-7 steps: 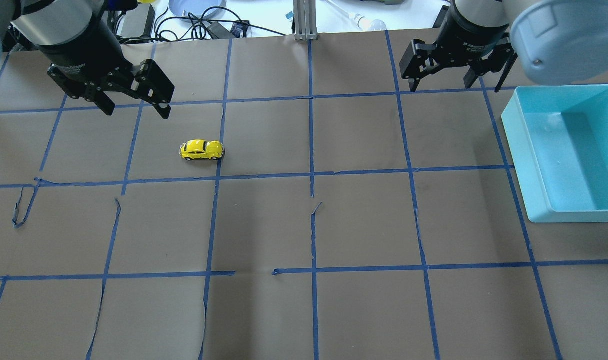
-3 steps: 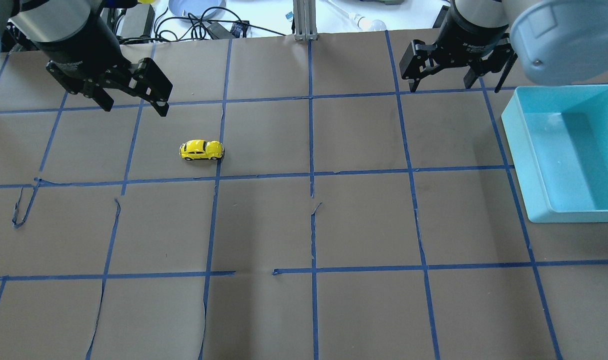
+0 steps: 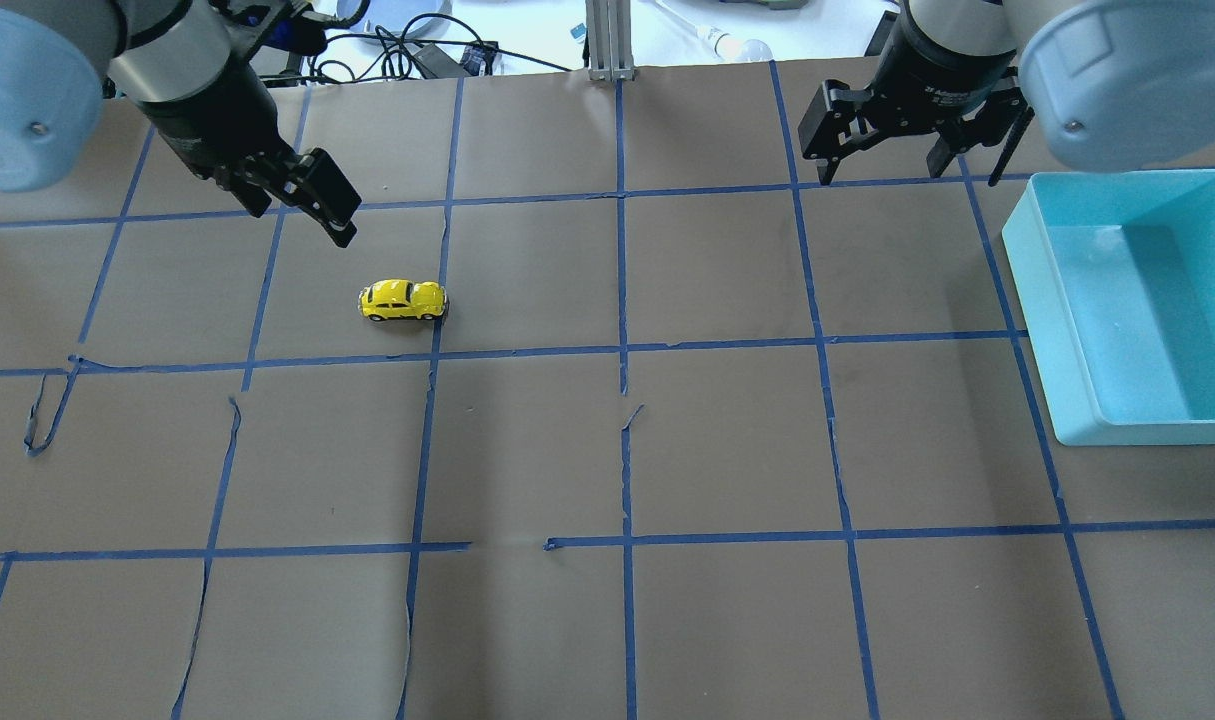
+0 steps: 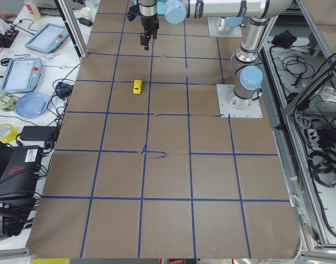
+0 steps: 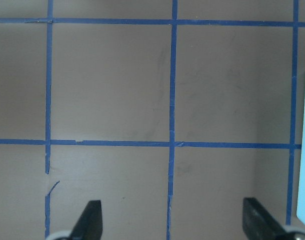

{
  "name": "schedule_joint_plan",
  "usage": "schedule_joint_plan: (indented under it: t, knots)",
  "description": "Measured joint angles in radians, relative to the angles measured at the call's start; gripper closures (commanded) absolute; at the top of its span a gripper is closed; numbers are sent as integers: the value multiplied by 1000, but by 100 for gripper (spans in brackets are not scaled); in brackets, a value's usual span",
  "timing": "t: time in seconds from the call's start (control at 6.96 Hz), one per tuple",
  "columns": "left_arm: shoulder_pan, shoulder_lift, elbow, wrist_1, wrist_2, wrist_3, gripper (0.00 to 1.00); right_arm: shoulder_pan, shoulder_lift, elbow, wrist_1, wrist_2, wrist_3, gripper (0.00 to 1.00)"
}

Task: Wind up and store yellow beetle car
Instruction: 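Move the left gripper down over the yellow beetle car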

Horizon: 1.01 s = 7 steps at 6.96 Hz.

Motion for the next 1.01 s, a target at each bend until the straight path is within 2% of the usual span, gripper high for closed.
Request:
schedule_joint_plan:
  t: [0.57, 1.01]
  knots:
    - [3, -131, -77, 186, 5, 333, 6, 0, -6, 13, -4, 0, 0, 0]
    - [3, -230, -103, 314, 37, 699, 6, 0, -6, 15, -5, 0, 0, 0]
